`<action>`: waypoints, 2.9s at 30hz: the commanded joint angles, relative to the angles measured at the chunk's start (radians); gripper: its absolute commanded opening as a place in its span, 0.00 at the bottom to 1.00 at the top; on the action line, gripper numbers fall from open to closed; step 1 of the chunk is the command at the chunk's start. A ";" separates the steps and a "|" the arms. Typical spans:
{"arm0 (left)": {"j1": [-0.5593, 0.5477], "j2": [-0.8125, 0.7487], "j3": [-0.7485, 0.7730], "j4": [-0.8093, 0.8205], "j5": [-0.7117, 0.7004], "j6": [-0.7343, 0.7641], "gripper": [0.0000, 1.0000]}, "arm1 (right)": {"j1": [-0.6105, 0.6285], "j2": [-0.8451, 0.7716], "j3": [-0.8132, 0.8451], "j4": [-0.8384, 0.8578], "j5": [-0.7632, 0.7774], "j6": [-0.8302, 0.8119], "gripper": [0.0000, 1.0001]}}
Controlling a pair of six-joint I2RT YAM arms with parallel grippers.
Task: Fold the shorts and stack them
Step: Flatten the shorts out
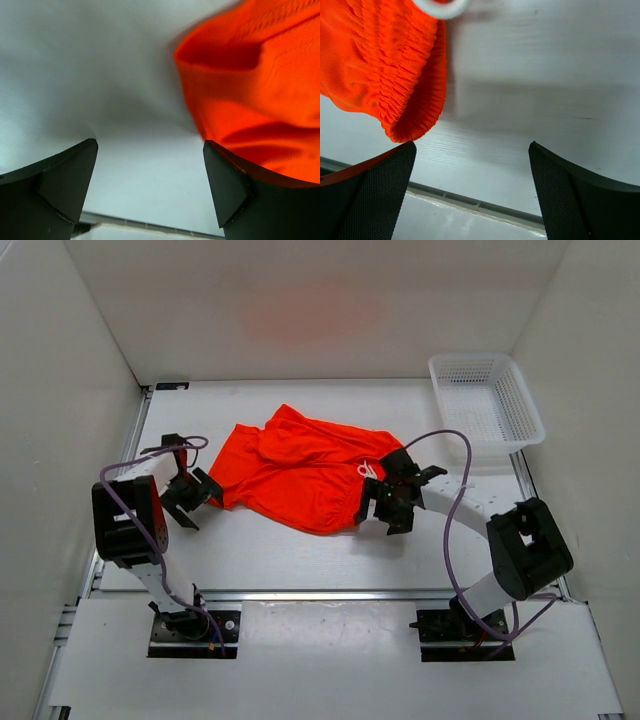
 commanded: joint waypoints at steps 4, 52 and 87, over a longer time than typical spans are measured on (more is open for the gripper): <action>-0.007 0.099 0.077 0.114 -0.006 -0.031 0.88 | 0.063 0.058 0.037 0.155 -0.132 0.090 0.98; 0.078 -0.333 -0.062 -0.022 0.131 -0.009 1.00 | 0.052 -0.299 -0.271 -0.195 0.116 0.140 0.83; -0.445 0.982 1.615 -0.103 0.051 0.277 0.96 | -0.339 0.586 0.749 -0.221 0.280 -0.232 0.70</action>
